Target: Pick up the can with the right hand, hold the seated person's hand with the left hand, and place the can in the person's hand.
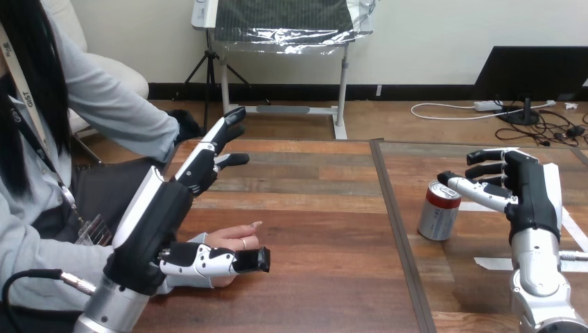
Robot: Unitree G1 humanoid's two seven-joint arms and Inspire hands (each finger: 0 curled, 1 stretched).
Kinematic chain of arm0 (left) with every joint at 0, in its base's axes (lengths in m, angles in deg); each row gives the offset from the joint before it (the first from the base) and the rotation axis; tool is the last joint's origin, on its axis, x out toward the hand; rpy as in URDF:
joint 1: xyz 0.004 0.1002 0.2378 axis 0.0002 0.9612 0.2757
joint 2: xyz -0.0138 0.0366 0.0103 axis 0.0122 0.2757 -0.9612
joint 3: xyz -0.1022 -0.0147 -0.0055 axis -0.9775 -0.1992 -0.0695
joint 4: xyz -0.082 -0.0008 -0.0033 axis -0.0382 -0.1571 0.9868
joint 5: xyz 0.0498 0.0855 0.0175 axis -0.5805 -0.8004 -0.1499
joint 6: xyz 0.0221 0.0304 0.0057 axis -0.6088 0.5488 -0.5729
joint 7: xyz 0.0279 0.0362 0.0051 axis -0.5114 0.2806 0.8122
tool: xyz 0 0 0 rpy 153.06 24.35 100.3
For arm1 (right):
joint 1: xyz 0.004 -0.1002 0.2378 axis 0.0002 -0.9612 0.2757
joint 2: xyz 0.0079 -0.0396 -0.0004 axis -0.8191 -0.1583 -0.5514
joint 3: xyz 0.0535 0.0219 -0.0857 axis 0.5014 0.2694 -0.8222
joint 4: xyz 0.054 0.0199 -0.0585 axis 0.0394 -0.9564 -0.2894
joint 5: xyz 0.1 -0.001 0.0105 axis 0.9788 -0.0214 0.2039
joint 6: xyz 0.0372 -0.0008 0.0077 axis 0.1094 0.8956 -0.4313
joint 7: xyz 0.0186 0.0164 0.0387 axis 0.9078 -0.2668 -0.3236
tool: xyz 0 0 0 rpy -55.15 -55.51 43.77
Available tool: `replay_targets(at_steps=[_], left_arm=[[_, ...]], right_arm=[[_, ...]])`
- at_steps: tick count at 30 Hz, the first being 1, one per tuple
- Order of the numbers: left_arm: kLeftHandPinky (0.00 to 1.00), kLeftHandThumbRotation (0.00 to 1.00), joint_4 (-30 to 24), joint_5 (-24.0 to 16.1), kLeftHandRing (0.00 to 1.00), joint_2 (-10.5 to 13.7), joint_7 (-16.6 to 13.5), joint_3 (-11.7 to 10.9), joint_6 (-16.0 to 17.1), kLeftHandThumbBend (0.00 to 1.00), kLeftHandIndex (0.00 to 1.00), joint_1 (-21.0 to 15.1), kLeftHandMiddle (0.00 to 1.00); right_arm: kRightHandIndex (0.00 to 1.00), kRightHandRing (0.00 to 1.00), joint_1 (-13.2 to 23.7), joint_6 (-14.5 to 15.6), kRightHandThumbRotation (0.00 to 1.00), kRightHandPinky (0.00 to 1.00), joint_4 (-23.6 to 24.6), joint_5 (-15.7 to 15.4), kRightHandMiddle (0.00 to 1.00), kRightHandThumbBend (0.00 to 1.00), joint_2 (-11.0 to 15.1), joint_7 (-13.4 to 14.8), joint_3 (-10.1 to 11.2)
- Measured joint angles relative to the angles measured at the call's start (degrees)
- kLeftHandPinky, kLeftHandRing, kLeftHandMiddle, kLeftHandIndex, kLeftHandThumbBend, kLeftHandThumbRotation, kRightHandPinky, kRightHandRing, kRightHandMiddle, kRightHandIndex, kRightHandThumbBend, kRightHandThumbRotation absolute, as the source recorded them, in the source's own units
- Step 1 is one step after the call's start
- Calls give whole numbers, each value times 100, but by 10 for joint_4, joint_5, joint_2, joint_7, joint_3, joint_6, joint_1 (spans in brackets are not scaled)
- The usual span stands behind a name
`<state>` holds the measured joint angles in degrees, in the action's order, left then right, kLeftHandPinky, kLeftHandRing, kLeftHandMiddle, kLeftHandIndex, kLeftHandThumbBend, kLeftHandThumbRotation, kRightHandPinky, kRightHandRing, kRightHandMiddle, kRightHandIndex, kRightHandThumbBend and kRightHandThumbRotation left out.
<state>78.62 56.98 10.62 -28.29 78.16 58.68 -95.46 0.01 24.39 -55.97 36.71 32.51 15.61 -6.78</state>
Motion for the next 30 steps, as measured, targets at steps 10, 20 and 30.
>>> replay_targets(at_steps=[10,20,30], left_arm=[[85,46,0,-11,97,10,-16,-1,-3,100,95,0,98],[85,47,0,-15,95,12,-24,-1,-5,100,95,0,98],[86,47,0,-11,97,12,-21,3,-7,100,95,0,99]], right_arm=[[57,50,2,0,0,45,1,-3,53,86,0,-2,-4],[65,57,2,5,0,51,1,-2,61,94,0,-13,-5],[80,71,2,12,9,63,1,-1,75,99,0,-37,-7]])
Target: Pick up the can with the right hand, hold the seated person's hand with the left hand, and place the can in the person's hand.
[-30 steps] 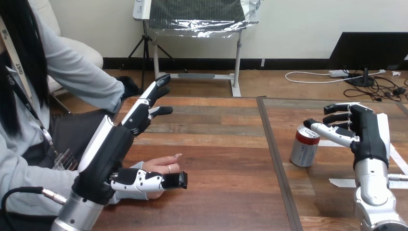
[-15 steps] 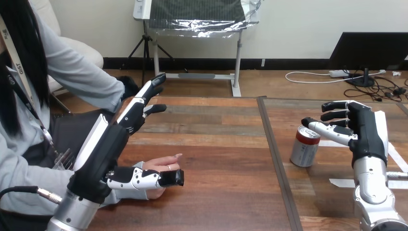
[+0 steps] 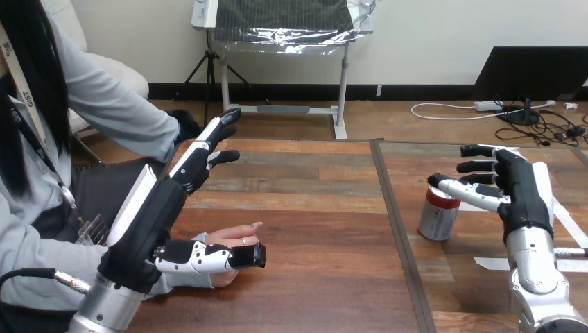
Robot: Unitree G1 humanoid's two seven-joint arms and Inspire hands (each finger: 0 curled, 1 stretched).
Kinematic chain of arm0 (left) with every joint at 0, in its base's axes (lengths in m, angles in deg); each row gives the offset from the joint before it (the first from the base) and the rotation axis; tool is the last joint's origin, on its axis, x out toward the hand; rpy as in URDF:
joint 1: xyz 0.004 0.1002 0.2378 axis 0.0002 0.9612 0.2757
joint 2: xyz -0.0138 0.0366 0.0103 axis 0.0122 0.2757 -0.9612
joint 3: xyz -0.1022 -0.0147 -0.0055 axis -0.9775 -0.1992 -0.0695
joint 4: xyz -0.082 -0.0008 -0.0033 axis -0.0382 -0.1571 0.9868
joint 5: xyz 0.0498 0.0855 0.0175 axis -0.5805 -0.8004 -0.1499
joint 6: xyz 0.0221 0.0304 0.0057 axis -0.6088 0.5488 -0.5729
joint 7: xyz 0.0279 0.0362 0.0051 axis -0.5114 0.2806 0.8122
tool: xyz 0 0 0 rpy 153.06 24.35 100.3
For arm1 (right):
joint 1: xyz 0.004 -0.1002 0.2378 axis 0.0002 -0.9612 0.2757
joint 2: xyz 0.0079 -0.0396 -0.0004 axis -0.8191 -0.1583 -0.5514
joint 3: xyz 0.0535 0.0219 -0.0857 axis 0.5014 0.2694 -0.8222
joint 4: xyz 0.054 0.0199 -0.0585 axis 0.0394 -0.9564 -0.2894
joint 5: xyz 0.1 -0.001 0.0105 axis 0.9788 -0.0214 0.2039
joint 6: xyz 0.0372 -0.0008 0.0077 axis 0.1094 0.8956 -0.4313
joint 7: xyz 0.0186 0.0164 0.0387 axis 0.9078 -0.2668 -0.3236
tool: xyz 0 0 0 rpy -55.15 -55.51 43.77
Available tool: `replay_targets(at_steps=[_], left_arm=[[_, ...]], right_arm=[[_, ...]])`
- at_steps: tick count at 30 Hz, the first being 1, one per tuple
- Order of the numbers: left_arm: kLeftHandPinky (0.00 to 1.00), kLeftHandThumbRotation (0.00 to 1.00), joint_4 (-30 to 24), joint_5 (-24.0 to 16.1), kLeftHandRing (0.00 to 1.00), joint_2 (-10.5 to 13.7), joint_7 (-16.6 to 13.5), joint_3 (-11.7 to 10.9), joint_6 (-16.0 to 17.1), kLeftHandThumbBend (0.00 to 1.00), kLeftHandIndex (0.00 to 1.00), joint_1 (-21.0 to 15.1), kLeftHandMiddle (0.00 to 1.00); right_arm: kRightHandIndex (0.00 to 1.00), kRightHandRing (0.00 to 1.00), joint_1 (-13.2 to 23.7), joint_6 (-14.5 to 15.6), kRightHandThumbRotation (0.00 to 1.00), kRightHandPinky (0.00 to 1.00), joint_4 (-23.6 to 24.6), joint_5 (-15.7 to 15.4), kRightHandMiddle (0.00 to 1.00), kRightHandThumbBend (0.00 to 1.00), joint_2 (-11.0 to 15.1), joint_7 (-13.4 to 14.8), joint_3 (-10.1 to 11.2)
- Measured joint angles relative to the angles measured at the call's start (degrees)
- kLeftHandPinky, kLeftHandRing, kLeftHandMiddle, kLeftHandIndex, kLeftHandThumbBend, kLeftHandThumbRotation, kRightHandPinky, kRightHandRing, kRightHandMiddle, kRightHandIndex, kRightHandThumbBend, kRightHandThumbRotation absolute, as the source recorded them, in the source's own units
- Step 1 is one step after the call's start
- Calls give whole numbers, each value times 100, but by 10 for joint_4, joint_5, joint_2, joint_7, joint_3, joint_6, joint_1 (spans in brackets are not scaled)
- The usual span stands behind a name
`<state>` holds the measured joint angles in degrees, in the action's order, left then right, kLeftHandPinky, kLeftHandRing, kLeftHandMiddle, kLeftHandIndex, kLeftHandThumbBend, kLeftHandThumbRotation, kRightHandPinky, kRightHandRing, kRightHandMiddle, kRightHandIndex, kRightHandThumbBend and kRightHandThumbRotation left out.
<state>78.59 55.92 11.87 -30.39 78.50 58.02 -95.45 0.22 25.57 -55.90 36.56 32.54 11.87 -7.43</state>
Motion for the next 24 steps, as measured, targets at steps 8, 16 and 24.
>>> replay_targets(at_steps=[8,16,24], left_arm=[[87,47,0,9,97,1,5,5,-2,100,95,0,98],[86,47,0,15,96,2,7,10,-2,100,95,0,98],[85,48,0,18,96,2,15,14,-2,100,95,0,99]], right_arm=[[91,86,0,-1,27,81,0,-4,88,100,1,-17,-8],[98,95,0,-3,37,92,0,-7,95,100,2,-32,-17],[100,99,0,-3,41,97,0,-10,98,100,2,-36,-19]])
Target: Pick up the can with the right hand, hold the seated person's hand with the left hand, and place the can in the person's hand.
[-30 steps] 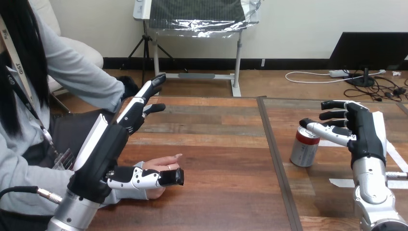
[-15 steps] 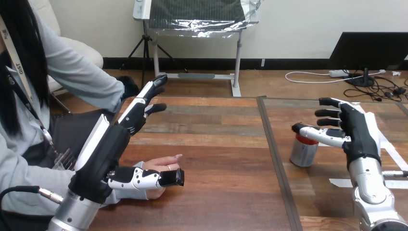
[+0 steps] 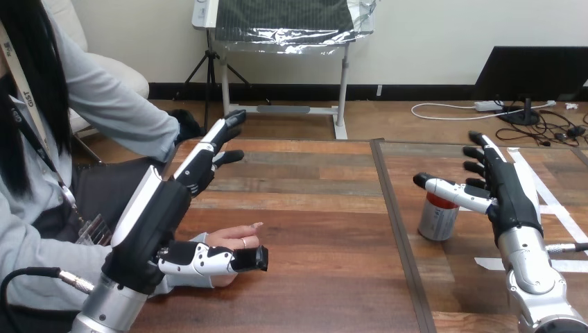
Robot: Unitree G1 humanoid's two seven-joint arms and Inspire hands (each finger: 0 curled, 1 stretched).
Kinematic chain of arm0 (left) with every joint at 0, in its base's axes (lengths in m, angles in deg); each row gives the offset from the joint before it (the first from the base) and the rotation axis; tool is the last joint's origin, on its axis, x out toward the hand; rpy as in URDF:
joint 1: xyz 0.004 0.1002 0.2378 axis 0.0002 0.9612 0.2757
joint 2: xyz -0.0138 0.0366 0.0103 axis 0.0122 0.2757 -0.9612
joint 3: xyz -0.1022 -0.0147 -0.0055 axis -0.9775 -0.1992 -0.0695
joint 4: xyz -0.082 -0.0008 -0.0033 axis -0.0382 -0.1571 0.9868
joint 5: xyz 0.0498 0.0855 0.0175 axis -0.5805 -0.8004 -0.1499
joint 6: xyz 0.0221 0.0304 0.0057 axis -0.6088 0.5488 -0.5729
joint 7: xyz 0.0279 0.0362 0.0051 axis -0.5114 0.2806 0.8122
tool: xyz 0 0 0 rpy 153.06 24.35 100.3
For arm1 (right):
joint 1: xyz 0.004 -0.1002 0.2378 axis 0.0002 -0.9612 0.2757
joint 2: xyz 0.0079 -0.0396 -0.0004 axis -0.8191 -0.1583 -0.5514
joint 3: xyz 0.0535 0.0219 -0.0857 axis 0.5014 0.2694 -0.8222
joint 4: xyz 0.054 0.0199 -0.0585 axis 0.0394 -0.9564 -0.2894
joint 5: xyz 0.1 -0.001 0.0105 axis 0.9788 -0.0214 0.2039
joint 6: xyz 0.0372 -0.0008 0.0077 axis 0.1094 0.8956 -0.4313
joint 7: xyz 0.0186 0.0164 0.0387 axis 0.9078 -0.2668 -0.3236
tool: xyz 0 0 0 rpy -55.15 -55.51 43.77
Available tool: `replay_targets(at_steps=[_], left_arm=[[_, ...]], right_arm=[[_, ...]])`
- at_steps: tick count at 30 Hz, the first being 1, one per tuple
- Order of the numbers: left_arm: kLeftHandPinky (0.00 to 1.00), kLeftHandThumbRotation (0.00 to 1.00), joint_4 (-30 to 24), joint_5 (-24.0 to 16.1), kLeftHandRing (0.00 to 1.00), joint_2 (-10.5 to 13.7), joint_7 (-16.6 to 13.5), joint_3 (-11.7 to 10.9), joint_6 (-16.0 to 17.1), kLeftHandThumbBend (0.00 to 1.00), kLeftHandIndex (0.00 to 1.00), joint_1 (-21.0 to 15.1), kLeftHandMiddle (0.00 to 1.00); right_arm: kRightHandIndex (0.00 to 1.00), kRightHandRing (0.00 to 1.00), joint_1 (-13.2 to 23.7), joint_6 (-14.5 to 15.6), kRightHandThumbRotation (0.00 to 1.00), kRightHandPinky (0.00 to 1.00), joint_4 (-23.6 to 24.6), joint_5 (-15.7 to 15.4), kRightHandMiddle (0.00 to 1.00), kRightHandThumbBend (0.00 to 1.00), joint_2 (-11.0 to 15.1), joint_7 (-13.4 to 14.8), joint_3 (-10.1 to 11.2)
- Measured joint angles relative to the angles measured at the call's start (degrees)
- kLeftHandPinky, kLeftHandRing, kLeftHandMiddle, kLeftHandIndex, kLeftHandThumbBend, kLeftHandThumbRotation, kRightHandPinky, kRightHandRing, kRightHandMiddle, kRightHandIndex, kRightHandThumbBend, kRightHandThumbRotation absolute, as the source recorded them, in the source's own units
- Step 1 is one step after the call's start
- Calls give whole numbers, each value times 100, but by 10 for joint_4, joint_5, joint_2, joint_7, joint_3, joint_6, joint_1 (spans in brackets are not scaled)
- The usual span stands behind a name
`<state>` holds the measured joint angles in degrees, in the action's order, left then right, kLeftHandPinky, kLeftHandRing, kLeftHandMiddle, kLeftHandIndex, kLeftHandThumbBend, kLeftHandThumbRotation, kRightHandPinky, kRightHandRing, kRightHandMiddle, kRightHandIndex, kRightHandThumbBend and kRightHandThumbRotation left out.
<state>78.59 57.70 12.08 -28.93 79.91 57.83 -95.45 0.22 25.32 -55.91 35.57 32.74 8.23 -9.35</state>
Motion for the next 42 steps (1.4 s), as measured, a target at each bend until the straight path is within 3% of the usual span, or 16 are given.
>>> replay_targets(at_steps=[14,42], left_arm=[[82,50,0,20,96,0,17,1,1,100,95,0,99],[84,52,-1,44,98,0,44,3,-8,100,96,4,100]], right_arm=[[100,99,0,4,46,97,0,-12,99,100,6,0,-4],[99,94,0,61,45,88,-9,-40,96,100,6,8,-23]])
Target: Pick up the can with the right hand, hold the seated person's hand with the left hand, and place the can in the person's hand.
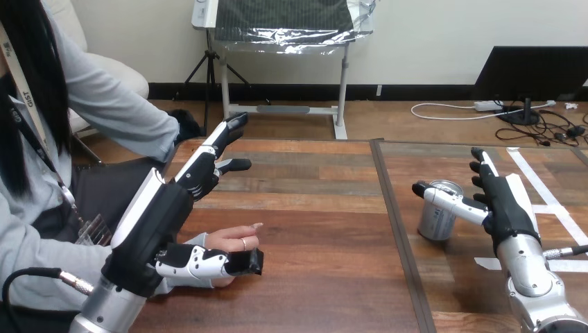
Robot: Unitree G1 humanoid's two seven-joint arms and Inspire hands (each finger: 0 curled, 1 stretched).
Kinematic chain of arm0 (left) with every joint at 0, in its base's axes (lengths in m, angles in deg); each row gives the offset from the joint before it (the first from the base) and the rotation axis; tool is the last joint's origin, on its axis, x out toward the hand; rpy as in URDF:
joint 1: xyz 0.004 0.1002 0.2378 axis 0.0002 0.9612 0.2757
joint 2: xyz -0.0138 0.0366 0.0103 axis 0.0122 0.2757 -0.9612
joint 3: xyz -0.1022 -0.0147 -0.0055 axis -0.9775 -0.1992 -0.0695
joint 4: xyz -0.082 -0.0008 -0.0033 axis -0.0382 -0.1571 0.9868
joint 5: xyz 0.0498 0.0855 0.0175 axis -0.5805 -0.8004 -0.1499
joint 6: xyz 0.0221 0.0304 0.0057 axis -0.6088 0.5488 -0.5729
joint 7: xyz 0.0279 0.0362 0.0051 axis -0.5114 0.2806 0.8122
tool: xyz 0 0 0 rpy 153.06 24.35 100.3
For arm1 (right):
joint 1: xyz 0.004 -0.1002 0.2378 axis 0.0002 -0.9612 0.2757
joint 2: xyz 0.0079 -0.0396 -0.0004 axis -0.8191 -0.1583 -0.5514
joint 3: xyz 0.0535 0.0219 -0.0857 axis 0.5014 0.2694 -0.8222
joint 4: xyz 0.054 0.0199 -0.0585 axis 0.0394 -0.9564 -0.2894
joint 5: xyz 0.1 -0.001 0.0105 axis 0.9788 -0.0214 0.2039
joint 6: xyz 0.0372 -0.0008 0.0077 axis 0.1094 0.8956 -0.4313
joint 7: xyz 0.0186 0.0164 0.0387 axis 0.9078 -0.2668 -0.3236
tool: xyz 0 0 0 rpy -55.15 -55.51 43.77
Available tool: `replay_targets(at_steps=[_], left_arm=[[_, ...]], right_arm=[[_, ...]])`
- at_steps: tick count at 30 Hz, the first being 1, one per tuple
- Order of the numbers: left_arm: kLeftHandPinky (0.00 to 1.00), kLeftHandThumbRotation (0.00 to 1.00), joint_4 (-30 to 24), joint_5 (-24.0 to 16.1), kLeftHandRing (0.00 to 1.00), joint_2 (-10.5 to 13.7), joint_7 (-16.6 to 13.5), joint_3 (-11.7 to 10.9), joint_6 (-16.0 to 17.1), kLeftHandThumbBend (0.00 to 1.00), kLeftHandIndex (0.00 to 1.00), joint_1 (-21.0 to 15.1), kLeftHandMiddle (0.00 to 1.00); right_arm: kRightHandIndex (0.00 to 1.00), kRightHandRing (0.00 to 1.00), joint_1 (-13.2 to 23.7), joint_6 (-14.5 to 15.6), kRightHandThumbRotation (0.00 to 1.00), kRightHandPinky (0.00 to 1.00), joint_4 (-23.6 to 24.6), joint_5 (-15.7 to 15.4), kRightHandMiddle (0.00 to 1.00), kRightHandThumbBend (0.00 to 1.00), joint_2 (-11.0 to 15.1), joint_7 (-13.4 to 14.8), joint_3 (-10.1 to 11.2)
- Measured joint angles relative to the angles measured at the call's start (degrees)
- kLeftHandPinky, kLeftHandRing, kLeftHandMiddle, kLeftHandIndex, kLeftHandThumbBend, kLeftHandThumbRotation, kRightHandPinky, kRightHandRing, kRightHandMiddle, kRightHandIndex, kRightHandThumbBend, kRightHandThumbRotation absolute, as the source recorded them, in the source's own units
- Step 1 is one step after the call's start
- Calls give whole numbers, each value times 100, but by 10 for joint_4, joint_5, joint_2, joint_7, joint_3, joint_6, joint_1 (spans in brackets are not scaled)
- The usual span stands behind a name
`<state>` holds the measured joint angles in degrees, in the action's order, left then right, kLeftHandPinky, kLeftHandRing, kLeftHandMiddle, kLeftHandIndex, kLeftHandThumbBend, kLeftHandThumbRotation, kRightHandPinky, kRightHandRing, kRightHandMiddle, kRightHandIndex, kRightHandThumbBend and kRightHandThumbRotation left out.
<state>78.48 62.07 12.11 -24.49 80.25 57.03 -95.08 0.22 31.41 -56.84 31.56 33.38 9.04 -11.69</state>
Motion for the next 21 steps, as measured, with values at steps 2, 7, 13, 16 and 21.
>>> replay_targets(at_steps=[2,7,13,16,21], left_arm=[[85,52,0,2,98,0,1,0,-2,100,96,1,100],[87,53,-1,4,98,0,5,0,-4,100,97,4,100],[87,53,-1,6,98,0,9,0,-5,100,97,9,100],[87,52,-2,7,98,0,11,0,-5,100,97,11,100],[85,52,-2,7,98,0,12,0,-5,100,97,13,100]], right_arm=[[98,94,0,5,45,87,-1,0,96,100,0,0,0],[98,91,0,13,45,84,-5,-1,95,100,0,1,-1],[97,89,0,20,43,82,-9,-2,94,100,0,1,-1],[97,90,0,24,43,83,-12,-4,93,100,0,3,-2],[97,91,0,33,44,84,-15,-6,93,100,0,4,-3]])
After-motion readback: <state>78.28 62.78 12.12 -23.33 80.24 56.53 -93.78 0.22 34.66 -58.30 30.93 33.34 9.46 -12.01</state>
